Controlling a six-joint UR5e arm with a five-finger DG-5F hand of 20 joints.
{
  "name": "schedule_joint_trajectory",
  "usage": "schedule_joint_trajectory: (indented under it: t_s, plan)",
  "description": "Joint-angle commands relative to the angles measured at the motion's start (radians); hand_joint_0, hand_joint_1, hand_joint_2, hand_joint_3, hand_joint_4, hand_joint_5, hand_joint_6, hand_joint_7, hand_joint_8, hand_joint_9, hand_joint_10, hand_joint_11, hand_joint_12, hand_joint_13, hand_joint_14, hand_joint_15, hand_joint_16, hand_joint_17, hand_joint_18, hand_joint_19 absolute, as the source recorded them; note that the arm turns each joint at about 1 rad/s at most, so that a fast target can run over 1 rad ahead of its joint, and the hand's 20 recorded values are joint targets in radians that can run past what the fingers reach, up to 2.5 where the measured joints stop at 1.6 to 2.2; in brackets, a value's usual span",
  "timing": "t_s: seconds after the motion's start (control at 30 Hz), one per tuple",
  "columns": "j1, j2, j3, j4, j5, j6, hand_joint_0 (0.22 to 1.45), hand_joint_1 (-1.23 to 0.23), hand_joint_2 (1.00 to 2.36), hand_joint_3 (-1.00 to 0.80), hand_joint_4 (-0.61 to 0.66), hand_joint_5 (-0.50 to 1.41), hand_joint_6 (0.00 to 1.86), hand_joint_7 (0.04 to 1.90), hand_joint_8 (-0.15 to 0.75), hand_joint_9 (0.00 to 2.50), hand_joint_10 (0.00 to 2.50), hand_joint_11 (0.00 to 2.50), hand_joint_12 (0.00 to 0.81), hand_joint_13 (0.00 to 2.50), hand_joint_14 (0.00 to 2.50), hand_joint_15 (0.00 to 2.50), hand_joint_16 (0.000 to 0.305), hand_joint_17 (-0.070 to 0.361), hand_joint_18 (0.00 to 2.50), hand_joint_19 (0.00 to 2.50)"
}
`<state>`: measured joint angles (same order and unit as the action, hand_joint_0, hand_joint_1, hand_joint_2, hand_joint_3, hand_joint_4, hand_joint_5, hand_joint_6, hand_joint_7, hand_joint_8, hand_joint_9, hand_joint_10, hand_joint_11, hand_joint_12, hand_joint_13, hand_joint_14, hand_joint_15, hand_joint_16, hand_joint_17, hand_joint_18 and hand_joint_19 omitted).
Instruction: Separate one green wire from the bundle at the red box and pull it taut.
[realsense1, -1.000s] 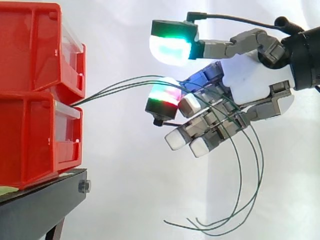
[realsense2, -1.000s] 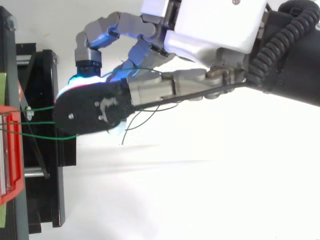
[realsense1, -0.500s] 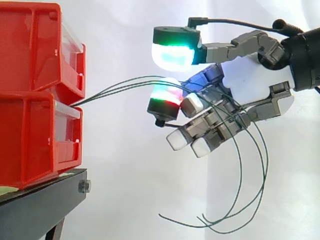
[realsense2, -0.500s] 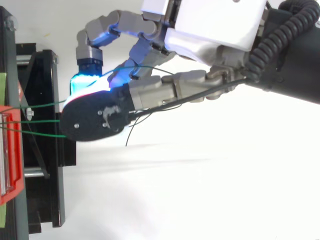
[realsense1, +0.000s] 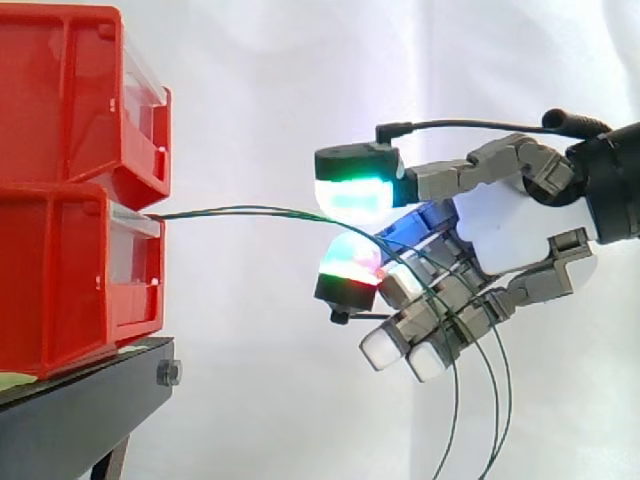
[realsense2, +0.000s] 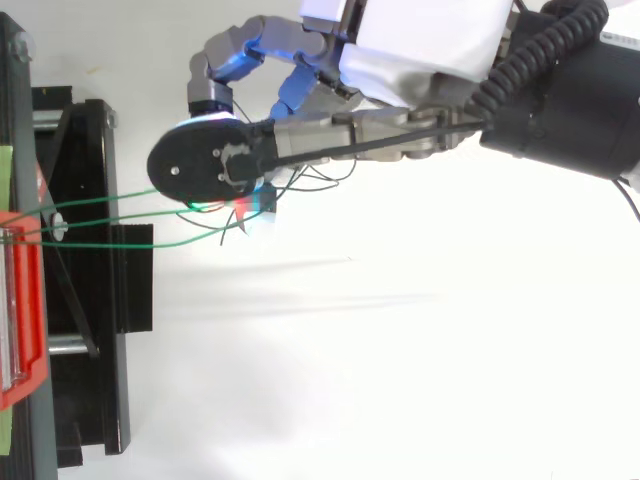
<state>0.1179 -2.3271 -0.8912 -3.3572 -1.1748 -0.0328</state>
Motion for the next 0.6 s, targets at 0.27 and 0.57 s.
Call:
schedule_joint_trajectory:
  t_s: [0.27, 0.57]
  plan:
    - [-0.004, 0.0, 0.041, -0.005, -0.006, -0.024, 0.58, -0.7, 1.02, -0.12, 0.2, -0.17, 0.88, 1.3, 0.323, 1.09, 0.02, 0.77, 0.391, 0.89, 0.02, 0.48, 0.059, 0.133, 0.84, 0.56]
    - [-0.003, 0.0, 0.077, -0.018, -0.003, -0.061, 0.61, -0.79, 1.02, -0.16, 0.16, -0.19, 0.9, 1.25, 0.315, 1.05, 0.02, 0.79, 0.388, 0.86, 0.02, 0.48, 0.058, 0.131, 0.82, 0.55]
